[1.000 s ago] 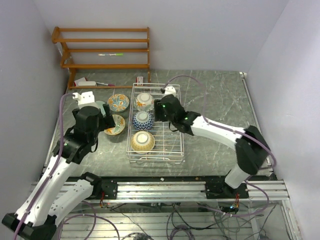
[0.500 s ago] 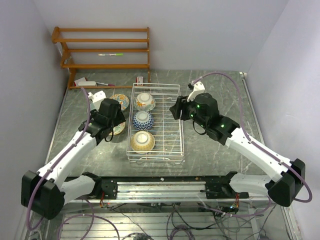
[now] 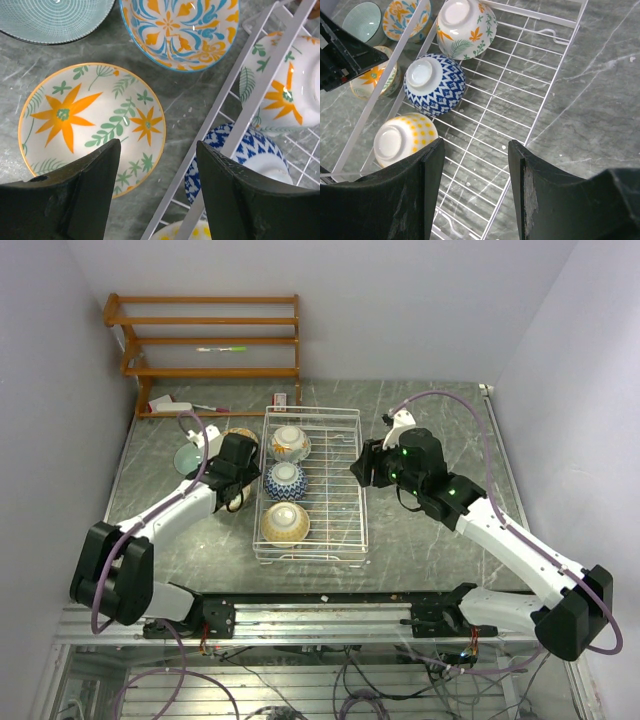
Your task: Load the bowls into the dish rack
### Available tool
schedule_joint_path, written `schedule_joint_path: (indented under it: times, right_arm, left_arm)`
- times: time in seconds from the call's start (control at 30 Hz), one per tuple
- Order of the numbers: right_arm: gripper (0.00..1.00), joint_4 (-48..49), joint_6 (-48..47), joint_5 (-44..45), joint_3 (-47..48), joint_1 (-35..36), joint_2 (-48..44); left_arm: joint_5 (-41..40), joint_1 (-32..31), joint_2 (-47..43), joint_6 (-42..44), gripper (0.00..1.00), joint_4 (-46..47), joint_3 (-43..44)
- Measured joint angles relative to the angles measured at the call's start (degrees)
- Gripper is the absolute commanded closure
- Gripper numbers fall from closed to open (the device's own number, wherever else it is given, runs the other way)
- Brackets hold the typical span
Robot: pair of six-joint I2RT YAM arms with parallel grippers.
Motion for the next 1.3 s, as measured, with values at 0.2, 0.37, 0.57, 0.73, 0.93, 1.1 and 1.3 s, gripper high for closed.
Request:
schedule_joint_path:
  times: [0.2, 0.37, 0.57, 0.73, 0.93, 1.1, 1.3]
  right_arm:
    - [0.47, 0.0, -0.1, -0.9, -0.2, -0.6, 0.0]
    - [0.47, 0.0, -0.1, -1.4, -0.4, -1.0, 0.2]
    - [0.47, 0.2, -0.1, -1.7, -0.9, -1.3, 0.3]
    - [0.48, 0.1, -0.1, -1.7, -1.7, -1.4, 0.4]
    - [0.48, 0.2, -0.1, -1.7, -1.9, -1.7, 0.4]
    - [0.48, 0.6, 0.0, -2.0, -2.4, -1.9, 0.7]
    - [0.48, 1.5, 0.1, -3.0, -2.9, -2.1, 1.8]
  left_arm:
    - [0.4, 3.3, 1.9, -3.0, 0.33, 4.2, -1.6]
    - [1.5, 5.5, 4.3, -4.3, 0.35, 6.7, -3.5]
    - [3.3, 5.5, 8.0, -4.5, 0.35, 8.7, -3.4]
    - [3.5, 5.6, 9.4, -4.5, 0.36, 10.0, -3.1]
    - [4.3, 5.6, 11.2, -4.3, 0.3, 11.4, -2.4]
    - [4.4, 5.6, 10.0, -3.8, 0.27, 11.4, -2.4]
    - [4.3, 5.6, 6.9, -2.8, 0.26, 11.2, -2.4]
